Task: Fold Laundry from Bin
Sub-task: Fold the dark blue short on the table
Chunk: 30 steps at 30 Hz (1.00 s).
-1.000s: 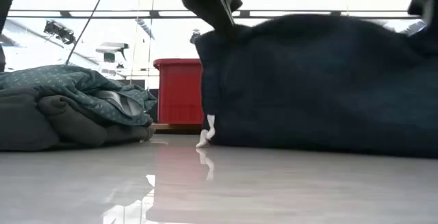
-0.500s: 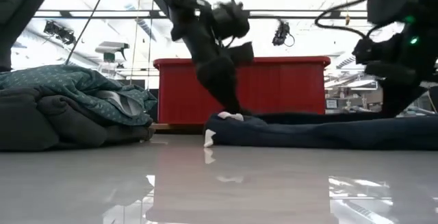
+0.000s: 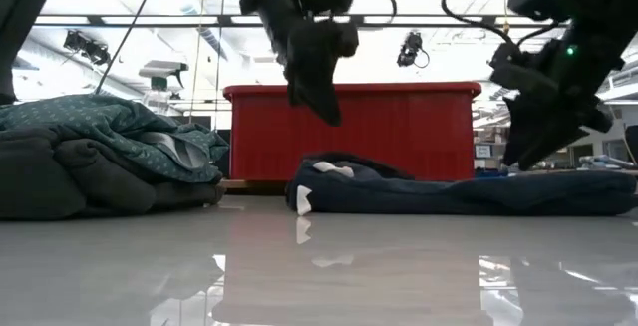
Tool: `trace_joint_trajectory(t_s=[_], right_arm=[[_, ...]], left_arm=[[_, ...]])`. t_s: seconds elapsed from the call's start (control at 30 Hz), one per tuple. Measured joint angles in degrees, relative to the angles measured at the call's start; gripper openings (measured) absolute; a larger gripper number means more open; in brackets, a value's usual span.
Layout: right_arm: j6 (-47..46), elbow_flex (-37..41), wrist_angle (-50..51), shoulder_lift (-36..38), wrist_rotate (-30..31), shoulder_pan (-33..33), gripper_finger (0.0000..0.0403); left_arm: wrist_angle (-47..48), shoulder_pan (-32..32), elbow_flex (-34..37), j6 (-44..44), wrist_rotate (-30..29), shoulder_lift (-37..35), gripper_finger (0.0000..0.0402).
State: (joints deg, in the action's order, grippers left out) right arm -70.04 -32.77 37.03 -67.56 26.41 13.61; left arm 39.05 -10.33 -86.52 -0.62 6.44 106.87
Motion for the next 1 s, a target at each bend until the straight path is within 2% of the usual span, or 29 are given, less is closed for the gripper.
trace_joint_trajectory(t_s=[0.1,0.2,0.27,0.47,0.57,0.7,0.83,1.0], right_arm=[[5.0,0.0,-7.2,-1.7,-2.7,1.0,0.0169],[5.1,0.0,-8.7,-3.9,-3.1,1.6,0.0167],[3.6,0.0,-8.7,-4.9,-3.1,1.9,0.0166],[-4.4,0.0,-8.3,-8.0,-2.8,3.7,0.0166],[-7.0,0.0,-8.3,-10.4,-4.0,5.2,0.0166],[-10.6,-0.2,-9.9,-14.0,-7.4,8.6,0.0166],[-16.2,-0.4,-17.5,-16.3,-11.0,14.0,0.0165],[-21.8,0.2,-34.6,-16.1,-14.7,20.2,0.0162]], left_arm=[[1.8,1.0,-1.0,-4.7,0.7,-2.7,0.0064],[1.3,2.4,0.3,-7.4,1.3,-3.7,0.0064],[1.0,3.4,2.0,-9.3,1.3,-3.2,0.0064],[-9.6,6.5,7.2,-15.4,1.2,-0.3,0.0075],[-8.7,7.9,8.6,-18.7,1.2,1.6,0.009],[-2.2,9.3,9.4,-23.4,1.2,3.0,0.01],[2.6,11.0,9.4,-25.3,1.2,2.7,0.01],[5.5,14.2,9.4,-29.0,1.2,-1.9,0.01]])
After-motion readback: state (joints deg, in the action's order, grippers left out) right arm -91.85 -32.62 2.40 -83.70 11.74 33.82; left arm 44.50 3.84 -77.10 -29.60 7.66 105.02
